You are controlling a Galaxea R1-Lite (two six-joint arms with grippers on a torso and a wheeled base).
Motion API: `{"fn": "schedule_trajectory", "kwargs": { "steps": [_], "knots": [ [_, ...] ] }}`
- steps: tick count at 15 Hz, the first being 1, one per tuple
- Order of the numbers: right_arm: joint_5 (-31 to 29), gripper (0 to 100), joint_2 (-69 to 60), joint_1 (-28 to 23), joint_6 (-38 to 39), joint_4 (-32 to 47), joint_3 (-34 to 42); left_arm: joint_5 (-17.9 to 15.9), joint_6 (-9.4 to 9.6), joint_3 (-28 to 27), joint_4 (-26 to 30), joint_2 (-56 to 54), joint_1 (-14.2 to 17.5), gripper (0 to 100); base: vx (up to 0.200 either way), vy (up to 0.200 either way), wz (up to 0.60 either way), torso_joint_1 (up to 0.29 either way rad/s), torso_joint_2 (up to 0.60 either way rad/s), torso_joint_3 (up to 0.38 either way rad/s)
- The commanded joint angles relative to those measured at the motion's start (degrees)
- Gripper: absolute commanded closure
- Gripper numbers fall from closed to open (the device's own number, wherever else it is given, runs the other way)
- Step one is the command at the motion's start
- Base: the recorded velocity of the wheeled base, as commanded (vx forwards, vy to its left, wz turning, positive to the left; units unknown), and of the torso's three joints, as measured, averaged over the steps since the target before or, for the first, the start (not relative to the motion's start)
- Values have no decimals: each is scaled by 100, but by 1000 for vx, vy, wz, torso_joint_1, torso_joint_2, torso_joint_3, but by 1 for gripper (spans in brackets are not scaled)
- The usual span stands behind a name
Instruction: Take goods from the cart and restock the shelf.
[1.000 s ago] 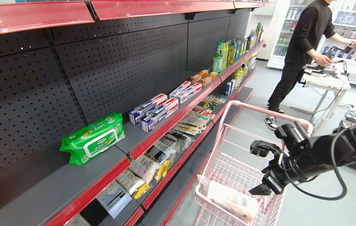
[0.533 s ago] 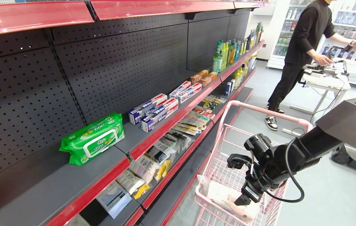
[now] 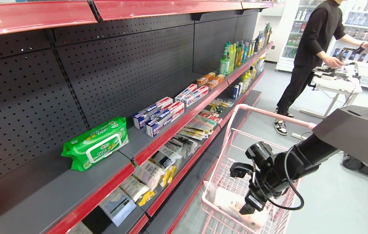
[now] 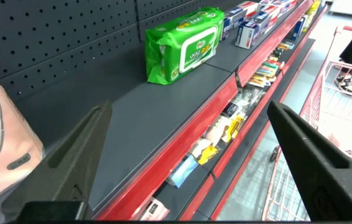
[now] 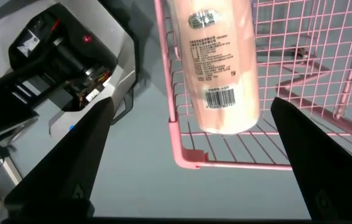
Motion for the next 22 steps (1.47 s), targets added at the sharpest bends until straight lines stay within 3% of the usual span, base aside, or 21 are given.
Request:
{"fn": "schedule_trajectory", "kwargs": {
  "steps": [1,22],
  "knots": [
    [-3,0,61,48,-8,0,-78,2,2,0,-13,-3,0,0,0,0,0,-66,134,71],
    [-188,0,148,162,-210,70,-245,2,11,0,-13,-3,0,0,0,0,0,-106,230,120]
  ]
}}
